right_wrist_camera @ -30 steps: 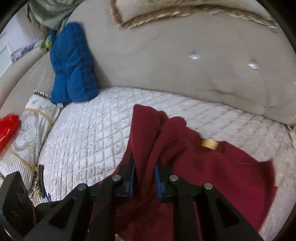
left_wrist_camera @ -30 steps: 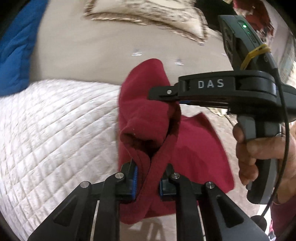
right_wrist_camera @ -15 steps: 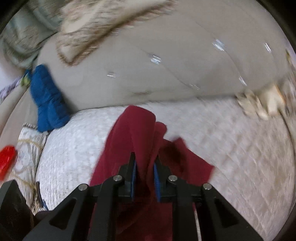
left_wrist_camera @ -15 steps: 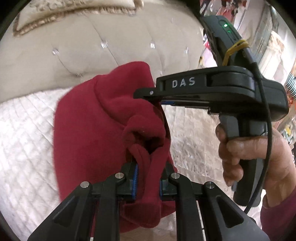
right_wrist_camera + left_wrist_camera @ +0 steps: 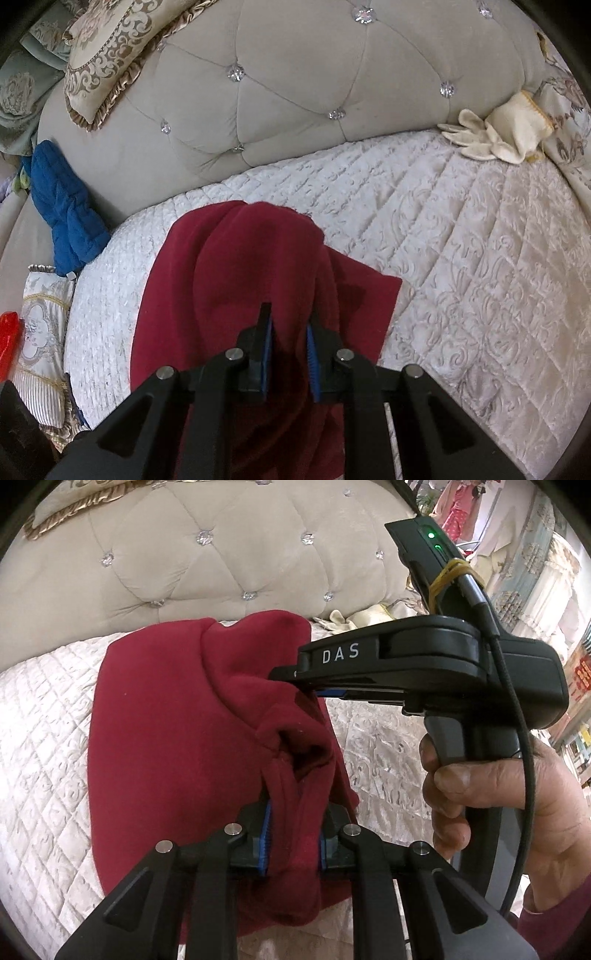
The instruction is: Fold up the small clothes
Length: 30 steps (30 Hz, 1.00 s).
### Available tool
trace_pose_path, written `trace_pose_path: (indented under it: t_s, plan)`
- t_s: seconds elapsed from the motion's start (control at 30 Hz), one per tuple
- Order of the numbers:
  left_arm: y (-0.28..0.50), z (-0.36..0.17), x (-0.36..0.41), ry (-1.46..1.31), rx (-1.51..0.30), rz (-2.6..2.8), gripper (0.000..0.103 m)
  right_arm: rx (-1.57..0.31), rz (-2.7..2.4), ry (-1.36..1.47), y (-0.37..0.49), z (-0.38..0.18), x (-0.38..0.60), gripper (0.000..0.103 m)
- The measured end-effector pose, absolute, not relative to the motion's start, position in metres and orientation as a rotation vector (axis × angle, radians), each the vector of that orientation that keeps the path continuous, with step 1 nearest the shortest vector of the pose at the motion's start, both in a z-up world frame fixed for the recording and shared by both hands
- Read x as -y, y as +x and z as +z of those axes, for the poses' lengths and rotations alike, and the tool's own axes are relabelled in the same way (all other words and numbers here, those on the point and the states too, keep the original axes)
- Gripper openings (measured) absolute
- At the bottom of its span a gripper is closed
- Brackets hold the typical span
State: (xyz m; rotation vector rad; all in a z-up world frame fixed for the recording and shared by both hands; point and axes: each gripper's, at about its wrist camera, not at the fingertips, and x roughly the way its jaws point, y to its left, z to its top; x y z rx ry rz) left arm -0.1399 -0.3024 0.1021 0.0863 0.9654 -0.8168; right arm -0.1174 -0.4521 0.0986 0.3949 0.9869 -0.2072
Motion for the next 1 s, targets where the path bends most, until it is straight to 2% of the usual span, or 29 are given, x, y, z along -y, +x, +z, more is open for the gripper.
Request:
trace_pose_path:
  t_s: [0.03, 0.07, 0.1, 0.13, 0.2, 0.4, 0.53, 0.63, 0.67, 0.73, 0.8, 0.93, 0.97, 1.0]
  plan:
    - [-0.141, 0.103, 0.301, 0.087, -0.971, -0.817, 0.000, -0.980, -0.218, 0.392, -0.120, 0.101, 0.453, 0.027]
    - [-0.141, 0.105, 0.300, 0.088, -0.977, -0.817, 0.007, -0.973, -0.225, 0.388, -0.122, 0.102, 0.451, 0.028]
    - [-0.140, 0.108, 0.300, 0.089, -0.986, -0.820, 0.011, -0.965, -0.229, 0.383, -0.125, 0.106, 0.450, 0.035]
    - [-0.140, 0.111, 0.299, 0.088, -0.992, -0.825, 0.013, -0.957, -0.231, 0.377, -0.129, 0.111, 0.449, 0.043]
    - [-0.147, 0.118, 0.290, 0.083, -0.997, -0.842, 0.018, -0.936, -0.234, 0.378, -0.141, 0.120, 0.447, 0.050]
    - [-0.153, 0.139, 0.232, 0.015, -0.933, -0.882, 0.039, -0.893, -0.194, 0.479, -0.186, 0.133, 0.437, 0.062]
    - [-0.136, 0.128, 0.199, 0.010, -0.929, -0.740, 0.041, -0.885, -0.150, 0.544, -0.202, 0.122, 0.424, 0.071]
    - [-0.122, 0.109, 0.192, 0.007, -0.970, -0.663, 0.041, -0.939, -0.119, 0.529, -0.193, 0.099, 0.410, 0.070]
    - [-0.119, 0.101, 0.194, 0.014, -0.984, -0.652, 0.041, -0.958, -0.122, 0.507, -0.190, 0.092, 0.406, 0.065]
    - [-0.120, 0.087, 0.197, 0.035, -1.014, -0.644, 0.041, -0.985, -0.137, 0.415, -0.191, 0.081, 0.397, 0.021]
    - [-0.120, 0.077, 0.202, 0.052, -1.036, -0.659, 0.041, -1.015, -0.157, 0.380, -0.203, 0.072, 0.397, 0.017]
    - [-0.125, 0.078, 0.200, 0.054, -1.017, -0.667, 0.041, -1.004, -0.122, 0.413, -0.221, 0.080, 0.406, 0.017]
    - [-0.125, 0.083, 0.200, 0.055, -0.993, -0.657, 0.041, -0.977, -0.120, 0.427, -0.223, 0.088, 0.408, 0.020]
    - [-0.124, 0.086, 0.201, 0.058, -0.972, -0.650, 0.041, -0.941, -0.127, 0.444, -0.223, 0.096, 0.411, 0.029]
